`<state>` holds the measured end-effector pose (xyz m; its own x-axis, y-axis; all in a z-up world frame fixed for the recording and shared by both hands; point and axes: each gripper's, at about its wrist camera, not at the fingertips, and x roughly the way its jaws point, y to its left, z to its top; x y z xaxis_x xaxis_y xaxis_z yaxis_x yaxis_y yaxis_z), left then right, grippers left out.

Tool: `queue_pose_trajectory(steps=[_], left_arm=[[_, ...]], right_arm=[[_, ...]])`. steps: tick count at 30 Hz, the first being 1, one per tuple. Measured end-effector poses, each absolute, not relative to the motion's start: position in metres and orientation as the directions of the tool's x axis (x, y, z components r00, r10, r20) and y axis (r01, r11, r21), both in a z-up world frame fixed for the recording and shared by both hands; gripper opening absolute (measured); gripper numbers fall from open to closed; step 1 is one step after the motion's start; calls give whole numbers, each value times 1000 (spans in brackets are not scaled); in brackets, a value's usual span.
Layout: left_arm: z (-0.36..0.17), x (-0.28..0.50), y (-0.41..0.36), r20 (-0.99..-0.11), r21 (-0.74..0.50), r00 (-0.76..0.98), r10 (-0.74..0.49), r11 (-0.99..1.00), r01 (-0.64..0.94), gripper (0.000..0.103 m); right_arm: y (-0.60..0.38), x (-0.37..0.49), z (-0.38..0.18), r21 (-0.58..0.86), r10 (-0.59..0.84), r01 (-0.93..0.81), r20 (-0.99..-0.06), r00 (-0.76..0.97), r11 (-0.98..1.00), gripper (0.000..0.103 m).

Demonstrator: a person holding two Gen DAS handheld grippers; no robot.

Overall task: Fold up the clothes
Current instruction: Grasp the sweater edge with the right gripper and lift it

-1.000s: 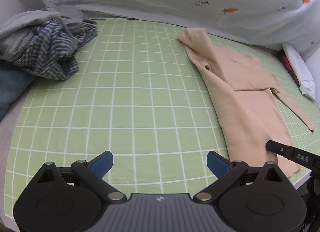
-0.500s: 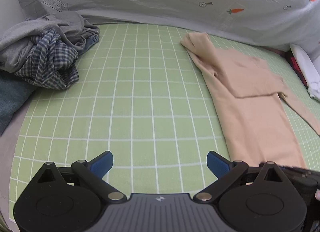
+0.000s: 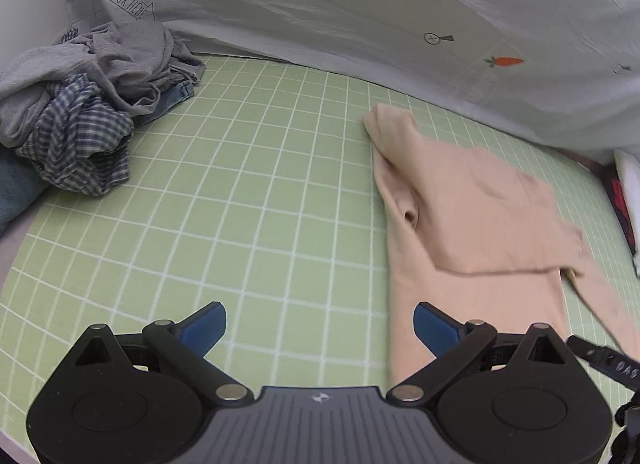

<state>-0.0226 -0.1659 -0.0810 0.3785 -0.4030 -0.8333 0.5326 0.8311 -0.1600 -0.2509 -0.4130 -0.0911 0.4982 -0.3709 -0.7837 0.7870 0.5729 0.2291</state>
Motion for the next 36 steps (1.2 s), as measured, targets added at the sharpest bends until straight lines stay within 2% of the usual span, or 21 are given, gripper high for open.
queue_pose_trajectory(steps=[10,16,18,19,20,22,25,28,31,33,36], left_arm=[[-104,23,-238,-872,-118,374,-316,877,465,99],[-119,53,-270,-896,-66,366,-249,893,446,99],[-123,62,-279,-902,-51,364,-231,895,443,99],[-125,66,-281,-904,-45,363,-226,895,444,99],[-126,69,-284,-905,-42,361,-223,894,446,99],[-128,75,-287,-908,-39,358,-220,892,450,99],[-127,82,-291,-905,-37,364,-221,893,449,99],[-124,89,-293,-898,-38,380,-224,897,440,99],[-120,96,-295,-889,-34,399,-225,902,431,99],[-118,98,-297,-882,-32,412,-229,901,433,99],[-119,101,-304,-882,-51,399,-250,893,448,99]], right_arm=[[-548,-221,-116,200,-431,831,-778,457,519,77],[-587,-188,-140,165,-408,811,-797,445,561,77],[-588,-182,-140,140,-401,788,-799,448,600,67],[-589,-179,-138,121,-398,774,-802,445,622,49],[-589,-176,-137,97,-396,760,-807,438,642,28],[-591,-175,-132,84,-389,741,-808,442,666,4],[-598,-178,-112,141,-371,718,-780,505,681,4],[-604,-185,-74,198,-396,697,-702,591,690,4],[-630,-212,-45,264,-545,780,-589,597,568,3],[-659,-227,-53,195,-663,896,-614,428,399,4],[-671,-228,-60,132,-653,900,-645,397,416,4]])
